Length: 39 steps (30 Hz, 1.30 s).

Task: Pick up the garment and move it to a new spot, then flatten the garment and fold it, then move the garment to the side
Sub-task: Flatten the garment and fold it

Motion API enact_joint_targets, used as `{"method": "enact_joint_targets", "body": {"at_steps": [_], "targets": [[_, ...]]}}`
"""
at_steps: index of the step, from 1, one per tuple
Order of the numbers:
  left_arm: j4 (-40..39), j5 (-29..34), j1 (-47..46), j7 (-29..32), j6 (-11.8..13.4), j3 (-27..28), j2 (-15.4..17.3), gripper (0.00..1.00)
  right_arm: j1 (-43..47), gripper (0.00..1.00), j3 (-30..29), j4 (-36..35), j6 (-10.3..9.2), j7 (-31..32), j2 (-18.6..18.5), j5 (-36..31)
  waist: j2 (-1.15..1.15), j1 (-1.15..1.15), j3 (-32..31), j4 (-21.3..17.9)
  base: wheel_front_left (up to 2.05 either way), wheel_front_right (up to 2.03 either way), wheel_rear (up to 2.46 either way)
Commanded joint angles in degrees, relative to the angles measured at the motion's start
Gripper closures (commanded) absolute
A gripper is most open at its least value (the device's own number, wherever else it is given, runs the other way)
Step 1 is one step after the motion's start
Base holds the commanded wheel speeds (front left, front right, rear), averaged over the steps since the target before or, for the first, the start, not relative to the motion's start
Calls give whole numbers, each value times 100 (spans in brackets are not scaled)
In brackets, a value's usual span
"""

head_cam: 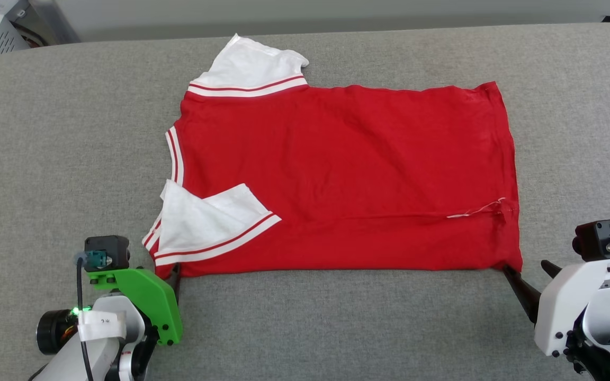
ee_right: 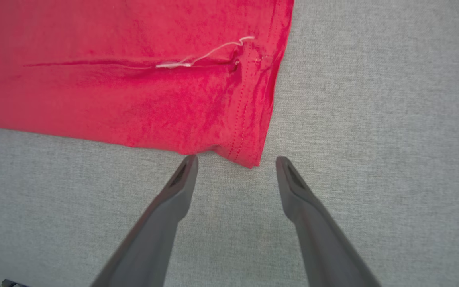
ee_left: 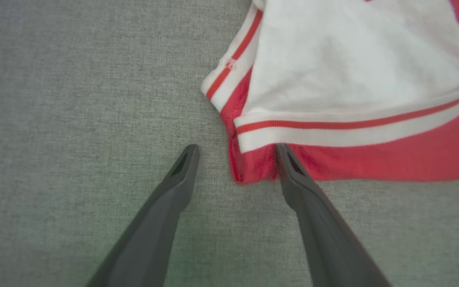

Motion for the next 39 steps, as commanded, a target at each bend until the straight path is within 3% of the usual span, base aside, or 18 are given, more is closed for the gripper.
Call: {"method": "enact_joint_targets", "body": {"at_steps": [1, 3, 4, 5, 12, 18, 27, 39], "targets": [[152, -18, -21, 89, 16, -56, -50, 0, -51, 0, 12, -28, -4, -8, 1, -30, 0, 0, 36, -10, 0, 0, 0], [228, -78, -15, 209, -29, -102, -70, 0, -65, 0, 18, -16, -4, -9, -7, -40, 0, 0, 45, -9, 0, 0, 0], [257, -116, -11, 257, -57, -119, -87, 62, -69, 0, 19, -6, -4, -8, -11, -47, 0, 0, 41, -6, 0, 0, 0], [286, -212, 6, 364, -193, -182, -119, 100, -80, 0, 16, 22, -4, -8, -20, -63, 0, 0, 10, 17, 0, 0, 0], [60, -289, 53, 191, -299, -131, -146, 100, -96, 0, -59, 120, -4, -28, -99, -192, 0, 0, -174, 179, 0, 0, 0], [-507, -224, 163, 80, -185, -64, -19, 100, -133, 0, -261, 371, -4, -1, -68, -383, 0, 0, -317, 394, 0, 0, 0], [-1381, -177, 383, 208, -7, -106, 137, 100, -477, 0, -633, 1132, -4, -10, 310, -646, 0, 0, -265, 612, 0, 0, 0], [-1560, -143, 347, 196, -24, -182, 121, 100, -685, 0, -806, 2028, -4, 11, 490, -860, 0, 0, -128, 698, 0, 0, 0]]}}
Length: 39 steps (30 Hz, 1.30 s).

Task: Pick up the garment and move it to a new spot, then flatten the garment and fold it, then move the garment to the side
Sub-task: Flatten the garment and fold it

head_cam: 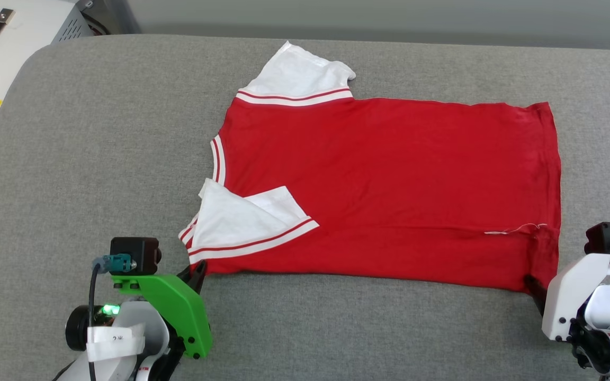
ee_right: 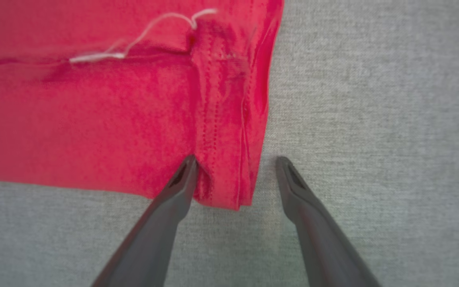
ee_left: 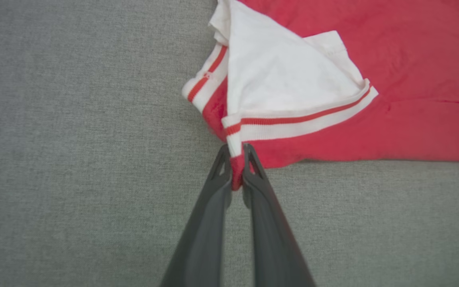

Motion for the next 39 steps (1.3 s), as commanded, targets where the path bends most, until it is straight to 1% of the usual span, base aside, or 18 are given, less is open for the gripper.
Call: {"method": "enact_joint_targets", "body": {"at_steps": [1, 2, 3, 4, 10, 18, 22, 27, 31, 35, 39], "targets": [[1, 32, 16, -24, -6, 1, 19, 100, -5, 31, 43, 167, -4, 64, 37, 8, 0, 0, 19, -3, 0, 0, 0], [12, 29, 12, -30, -8, 4, 22, 100, -5, 63, 69, 213, -4, 90, 36, 30, 0, 0, 28, -7, 0, 0, 0], [23, 27, 10, -33, -11, 6, 25, 100, -6, 83, 89, 244, -4, 104, 32, 53, 0, 0, 34, -10, 0, 0, 0], [38, 22, 8, -36, -13, 11, 29, 100, -10, 100, 114, 269, -4, 109, 29, 77, 0, 0, 38, -16, 0, 0, 0], [161, -13, 14, -31, -38, 12, 46, 100, -54, 100, 74, 355, -4, -1, -76, 161, 0, 0, -53, -50, 0, 0, 0], [398, -81, 168, 20, -88, -77, 52, 100, 59, 100, -57, 275, -4, -7, -328, 340, 0, 0, -467, -84, 0, 0, 0], [499, -119, 324, 75, -107, -164, 58, 100, 278, 100, -101, 92, -4, 137, -471, 478, 0, 0, -707, -73, 0, 0, 0], [524, -158, 573, 159, -109, -291, 86, 100, 709, 100, -192, -348, -4, 379, -584, 654, 0, 0, -914, -43, 0, 0, 0], [540, -211, 770, 211, -101, -373, 85, 100, 1143, 100, -276, -704, -4, 641, -596, 801, 0, 0, -982, -35, 0, 0, 0], [567, -261, 901, 267, -83, -437, 63, 100, 1489, 100, -369, -990, -4, 833, -513, 859, 0, 0, -964, -47, 0, 0, 0], [679, -280, 917, 295, -113, -484, 47, 100, 1612, 100, -392, -1068, -4, 877, -416, 812, 0, 0, -873, -78, 0, 0, 0]]}}
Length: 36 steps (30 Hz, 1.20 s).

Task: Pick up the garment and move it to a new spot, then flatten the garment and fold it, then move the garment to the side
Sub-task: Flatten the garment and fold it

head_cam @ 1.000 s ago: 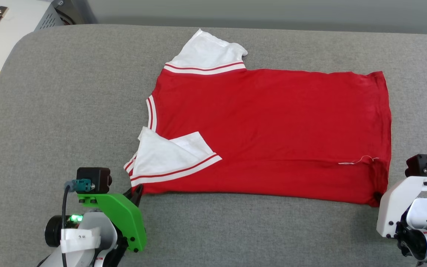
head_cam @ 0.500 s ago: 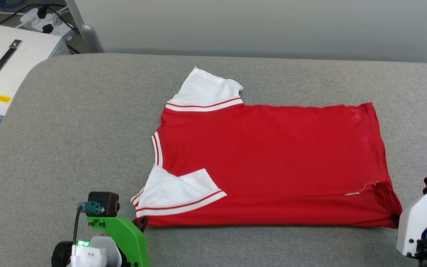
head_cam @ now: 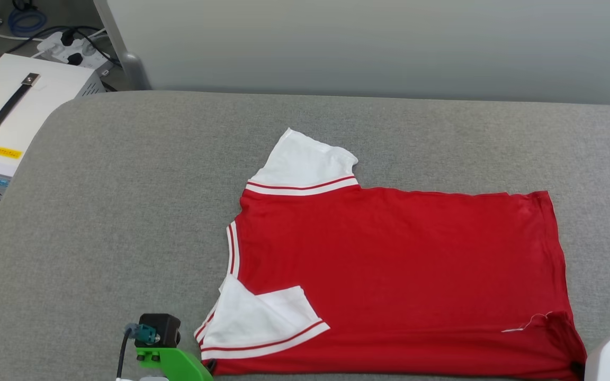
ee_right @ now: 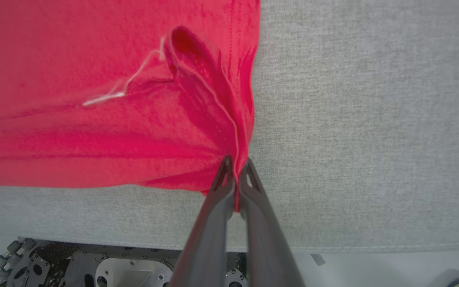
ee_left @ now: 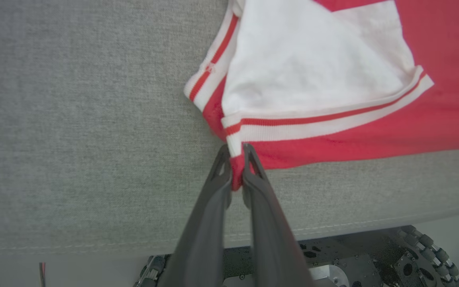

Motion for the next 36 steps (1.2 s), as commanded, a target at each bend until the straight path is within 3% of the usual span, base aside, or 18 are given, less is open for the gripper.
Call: {"method": "enact_joint_targets", "body": {"at_steps": [1, 14, 15, 16, 17, 18, 19, 28, 36], "targets": [[82, 12, 49, -10, 8, 23, 39, 100, 60, 100, -52, -9, -10, 21, -2, -49, 0, 0, 62, -21, 0, 0, 0], [552, 91, -254, -14, -129, -114, -107, 100, -125, 100, 47, 353, -10, -95, 62, -166, 0, 0, 355, -14, 0, 0, 0], [590, 102, -271, -8, -120, -126, -118, 83, -142, 100, 50, 384, -10, -108, 58, -167, 0, 0, 354, -10, 0, 0, 0], [617, 109, -282, -3, -113, -135, -126, 53, -159, 100, 48, 405, -10, -125, 56, -169, 0, 0, 349, -7, 0, 0, 0], [648, 132, -296, -9, -98, -145, -127, 0, -192, 100, 35, 413, -10, -181, 51, -181, 0, 0, 339, -2, 0, 0, 0], [670, 151, -305, -28, -82, -145, -129, 0, -217, 19, 34, 414, -10, -241, 40, -194, 0, 0, 325, 3, 0, 0, 0], [697, 171, -314, -64, -64, -138, -132, 0, -242, 0, 17, 431, -10, -310, 34, -206, 0, 0, 288, 9, 0, 0, 0], [607, 378, -437, -796, -24, 86, -136, 0, -402, 0, 147, 196, -10, -954, -56, -88, 0, 0, -124, -2, 0, 0, 0], [199, 741, -711, -2083, -298, 304, -218, 0, -490, 0, 505, -323, -10, -2027, -351, -35, 0, 0, -350, -57, 0, 0, 0]]}}
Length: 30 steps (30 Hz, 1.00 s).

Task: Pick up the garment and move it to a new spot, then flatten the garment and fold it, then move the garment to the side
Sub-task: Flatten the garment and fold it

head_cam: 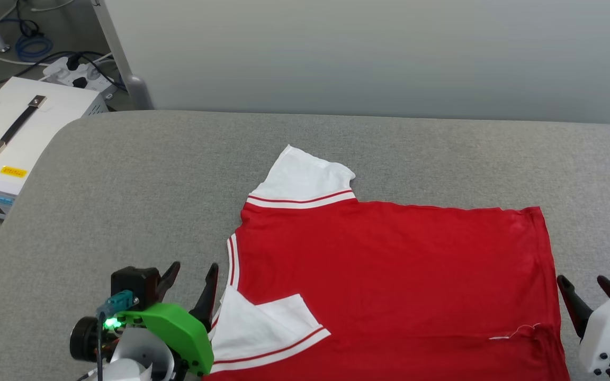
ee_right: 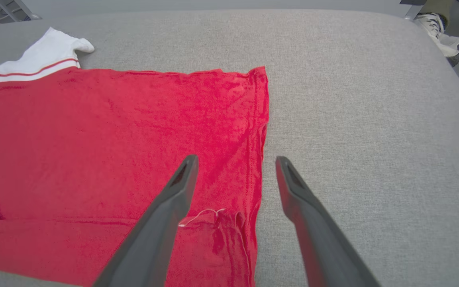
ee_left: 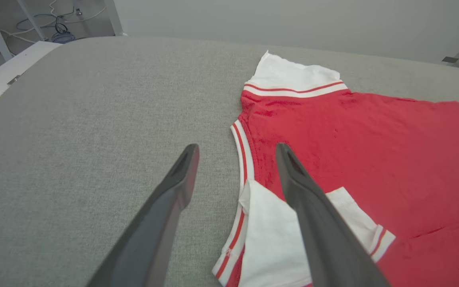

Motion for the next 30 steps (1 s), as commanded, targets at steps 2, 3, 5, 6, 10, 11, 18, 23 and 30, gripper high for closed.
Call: {"method": "enact_joint_targets", "body": {"at_steps": [2, 3, 5, 6, 10, 11, 18, 23, 30], "targets": [[-97, 150, -153, -389, -149, 23, -67, 0, -127, 0, 98, -115, -4, -402, -102, -35, 0, 0, -39, -39, 0, 0, 0], [-110, 190, -171, -576, -180, 49, -95, 0, -132, 0, 129, -140, -4, -591, -124, -54, 0, 0, -37, -48, 0, 0, 0], [-130, 266, -194, -911, -263, 70, -140, 0, -136, 0, 178, -177, -4, -939, -131, -93, 0, 0, -23, -66, 0, 0, 0], [-130, 289, -196, -1040, -289, 85, -166, 0, -133, 0, 195, -190, -4, -1101, -121, -120, 0, 0, -13, -72, 0, 0, 0], [-118, 423, -149, -1377, -434, 156, -273, 0, -114, 0, 269, -269, -4, -1989, 10, -272, 0, 0, 33, -103, 0, 0, 0], [-93, 465, -111, -1417, -455, 183, -308, 0, -91, 0, 289, -270, -4, -2213, 95, -289, 0, 0, 46, -109, 0, 0, 0], [-79, 870, 122, -1486, -654, 630, -789, 0, 63, 0, 464, -173, -4, -3387, 456, -559, 0, 0, 118, -157, 0, 0, 0], [15, 1170, 282, -1488, -921, 1006, -1133, 0, 77, 0, 554, 61, -4, -3701, 569, -583, 0, 0, 138, -208, 0, 0, 0], [227, 1459, 289, -1489, -1270, 1387, -1350, 0, -40, 0, 663, 220, -4, -3820, 536, -437, 0, 0, 257, -340, 0, 0, 0]]}}
